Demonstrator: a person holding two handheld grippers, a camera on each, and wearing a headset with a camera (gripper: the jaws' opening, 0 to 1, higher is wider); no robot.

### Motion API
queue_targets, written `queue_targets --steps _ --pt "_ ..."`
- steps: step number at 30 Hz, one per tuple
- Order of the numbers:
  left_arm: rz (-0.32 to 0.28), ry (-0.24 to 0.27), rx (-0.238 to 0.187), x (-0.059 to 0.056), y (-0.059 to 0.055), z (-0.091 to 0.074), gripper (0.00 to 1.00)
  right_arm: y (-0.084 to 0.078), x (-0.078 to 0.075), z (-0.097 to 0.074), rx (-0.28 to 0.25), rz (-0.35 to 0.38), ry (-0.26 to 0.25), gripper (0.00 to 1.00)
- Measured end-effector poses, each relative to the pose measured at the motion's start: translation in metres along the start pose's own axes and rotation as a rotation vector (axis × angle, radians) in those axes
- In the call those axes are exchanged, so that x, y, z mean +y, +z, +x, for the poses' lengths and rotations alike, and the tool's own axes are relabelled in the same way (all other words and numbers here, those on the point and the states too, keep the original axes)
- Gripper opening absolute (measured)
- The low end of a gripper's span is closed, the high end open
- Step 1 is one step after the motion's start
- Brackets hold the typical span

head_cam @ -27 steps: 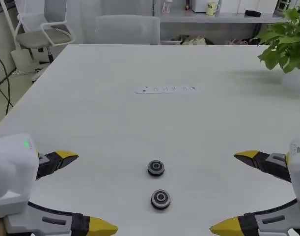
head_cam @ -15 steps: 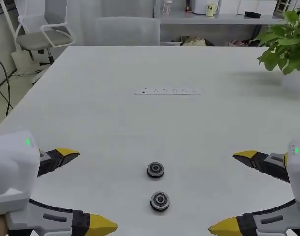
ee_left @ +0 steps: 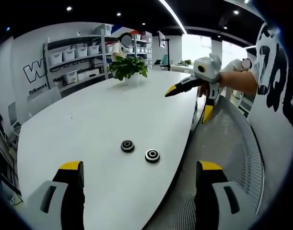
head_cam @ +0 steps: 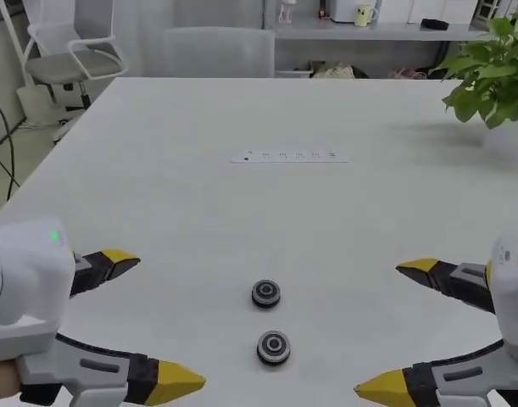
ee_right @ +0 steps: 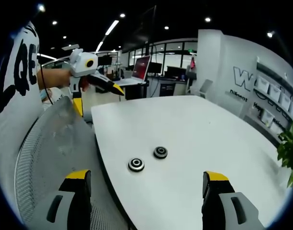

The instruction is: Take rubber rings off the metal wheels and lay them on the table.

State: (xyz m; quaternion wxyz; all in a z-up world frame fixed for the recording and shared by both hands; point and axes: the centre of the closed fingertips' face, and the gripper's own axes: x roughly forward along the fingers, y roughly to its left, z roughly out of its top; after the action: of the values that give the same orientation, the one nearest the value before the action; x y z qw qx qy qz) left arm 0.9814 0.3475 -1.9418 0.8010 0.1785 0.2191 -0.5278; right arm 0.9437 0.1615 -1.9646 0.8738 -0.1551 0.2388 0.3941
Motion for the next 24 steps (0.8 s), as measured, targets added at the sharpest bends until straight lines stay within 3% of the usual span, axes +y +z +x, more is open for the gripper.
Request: queue_targets --steps 8,24 --pt "0.010 0.002 -0.003 0.005 0.001 0.005 0.96 0.001 -0.011 0.001 -0.012 0.004 -0.021 0.96" --pt "0.025 -0.003 -0.006 0.011 0.002 0.014 0.95 0.005 -0.014 0.007 -0.024 -0.011 -0.035 0.94"
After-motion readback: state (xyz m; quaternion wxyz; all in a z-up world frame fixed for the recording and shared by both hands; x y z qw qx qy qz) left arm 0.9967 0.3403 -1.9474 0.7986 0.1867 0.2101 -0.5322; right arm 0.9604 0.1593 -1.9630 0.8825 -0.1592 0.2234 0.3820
